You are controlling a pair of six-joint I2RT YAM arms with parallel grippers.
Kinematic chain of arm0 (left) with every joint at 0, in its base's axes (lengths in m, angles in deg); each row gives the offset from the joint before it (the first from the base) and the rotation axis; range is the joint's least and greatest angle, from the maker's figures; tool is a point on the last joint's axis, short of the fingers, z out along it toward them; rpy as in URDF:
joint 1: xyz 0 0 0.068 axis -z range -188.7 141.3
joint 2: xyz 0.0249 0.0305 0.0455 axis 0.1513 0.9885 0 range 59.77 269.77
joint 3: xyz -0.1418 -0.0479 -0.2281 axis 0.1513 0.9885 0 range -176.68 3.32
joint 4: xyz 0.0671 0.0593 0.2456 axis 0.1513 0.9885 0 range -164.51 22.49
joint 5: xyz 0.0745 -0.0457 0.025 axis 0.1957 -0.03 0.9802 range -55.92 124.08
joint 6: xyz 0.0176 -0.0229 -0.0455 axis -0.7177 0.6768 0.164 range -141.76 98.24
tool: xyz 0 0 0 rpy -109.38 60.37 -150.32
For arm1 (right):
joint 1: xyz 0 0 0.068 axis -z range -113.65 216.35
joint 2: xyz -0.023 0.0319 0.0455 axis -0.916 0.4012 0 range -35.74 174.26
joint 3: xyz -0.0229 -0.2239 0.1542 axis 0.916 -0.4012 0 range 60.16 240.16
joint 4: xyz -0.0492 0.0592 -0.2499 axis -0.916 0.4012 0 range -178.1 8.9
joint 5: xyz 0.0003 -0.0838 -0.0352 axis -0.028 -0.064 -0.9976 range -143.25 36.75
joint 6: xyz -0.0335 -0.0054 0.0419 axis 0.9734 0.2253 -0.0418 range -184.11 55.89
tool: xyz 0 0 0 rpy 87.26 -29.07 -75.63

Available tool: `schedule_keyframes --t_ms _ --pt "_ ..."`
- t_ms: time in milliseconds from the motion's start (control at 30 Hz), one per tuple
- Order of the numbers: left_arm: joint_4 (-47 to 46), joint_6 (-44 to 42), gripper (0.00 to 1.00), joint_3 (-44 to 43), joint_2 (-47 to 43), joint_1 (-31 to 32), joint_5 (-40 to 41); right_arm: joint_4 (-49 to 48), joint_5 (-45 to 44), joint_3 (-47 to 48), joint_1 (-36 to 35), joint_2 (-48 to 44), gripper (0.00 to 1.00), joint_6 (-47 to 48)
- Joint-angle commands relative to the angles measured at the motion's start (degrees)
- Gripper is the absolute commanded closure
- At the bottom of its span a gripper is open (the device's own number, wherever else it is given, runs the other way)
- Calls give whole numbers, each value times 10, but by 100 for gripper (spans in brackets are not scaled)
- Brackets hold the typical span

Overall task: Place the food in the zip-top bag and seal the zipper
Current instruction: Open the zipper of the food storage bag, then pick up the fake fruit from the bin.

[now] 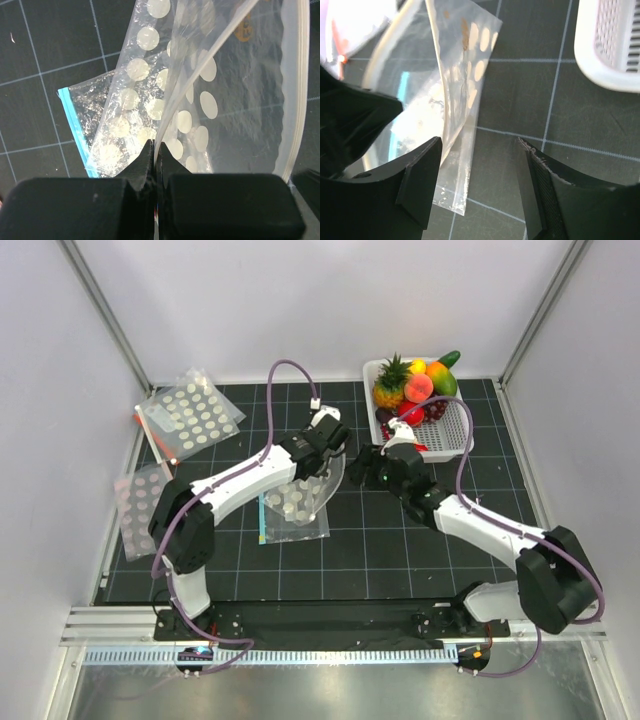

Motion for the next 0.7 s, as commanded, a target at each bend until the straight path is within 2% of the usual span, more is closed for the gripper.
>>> schedule_keyframes --t_ms 0,133,267,300,367,433,667 --pt "-15 5 100 -26 -11 -9 -10 -45 -11 9 1 -53 33 28" --pt "-14 6 100 -21 -21 -9 2 -32 -67 33 13 -67 33 43" --pt "-16 9 100 -7 -40 -9 4 -38 -104 69 34 -37 32 53" --pt "-17 9 100 -6 -43 -9 5 -40 -118 87 38 -24 30 54" --pt "-18 11 100 -3 -49 -9 1 -50 -139 105 55 14 14 54" --pt "-18 13 100 -2 -53 -9 -11 -63 -189 130 70 51 3 55" --pt "-19 17 100 6 -68 -9 -27 -89 -209 245 106 180 0 101"
